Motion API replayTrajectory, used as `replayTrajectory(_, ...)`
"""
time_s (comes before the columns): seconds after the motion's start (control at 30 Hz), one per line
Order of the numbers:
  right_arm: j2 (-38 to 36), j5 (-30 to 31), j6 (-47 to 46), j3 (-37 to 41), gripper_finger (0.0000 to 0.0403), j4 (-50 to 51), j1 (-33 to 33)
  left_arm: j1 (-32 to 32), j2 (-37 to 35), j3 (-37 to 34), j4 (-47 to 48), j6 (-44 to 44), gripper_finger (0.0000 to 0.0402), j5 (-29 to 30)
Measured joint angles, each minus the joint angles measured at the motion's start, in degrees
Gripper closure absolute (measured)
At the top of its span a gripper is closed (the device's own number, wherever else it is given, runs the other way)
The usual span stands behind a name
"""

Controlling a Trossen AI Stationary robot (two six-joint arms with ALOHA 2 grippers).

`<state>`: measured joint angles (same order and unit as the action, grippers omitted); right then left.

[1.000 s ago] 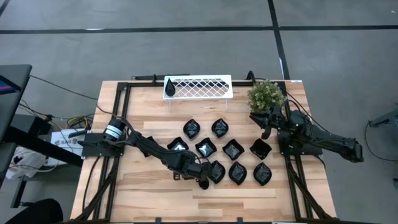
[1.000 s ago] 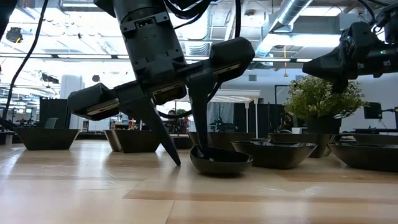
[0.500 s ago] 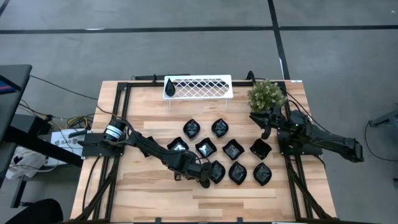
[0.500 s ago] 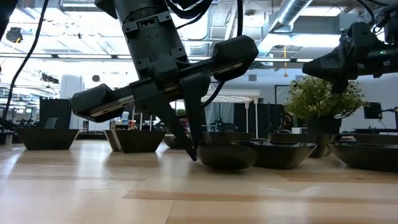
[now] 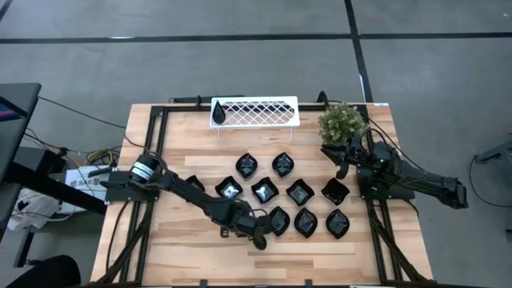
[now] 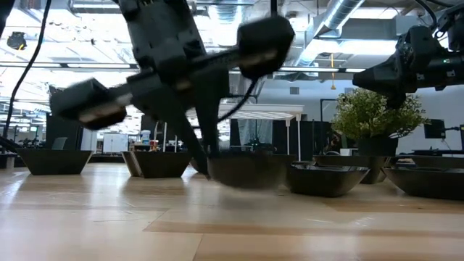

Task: Pick & Place Mini shaped plates
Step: Stack the drop-shaped plate on top of the drop-shaped plate on the shelf

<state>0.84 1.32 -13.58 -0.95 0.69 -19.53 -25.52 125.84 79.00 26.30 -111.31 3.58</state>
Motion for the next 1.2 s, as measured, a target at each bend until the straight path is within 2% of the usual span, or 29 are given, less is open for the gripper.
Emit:
replayTrajectory(0.2,0.0,0.0,0.0,0.0,0.0329,0.0,0.0,-0.2,-3.6,0.0,2.9,0.0,0.0395,1.0)
replayTrajectory(0.53,0.0,0.0,0.0,0.0,0.0329,0.0,0.0,0.0,-12.2,0.0,18.5,0.0,0.0396,2.8)
replayTrajectory(0.8,0.0,0.0,0.0,0.0,0.0329,0.0,0.0,0.3,-15.1,0.0,23.7,0.2,0.0396,5.7)
replayTrajectory(0.97,0.0,0.0,0.0,0.0,0.0329,0.0,0.0,1.8,-17.1,0.0,24.6,4.9,0.0396,8.9)
replayTrajectory(1.2,0.0,0.0,0.0,0.0,0.0329,0.0,0.0,7.3,-19.6,0.0,25.1,18.9,0.0396,10.8)
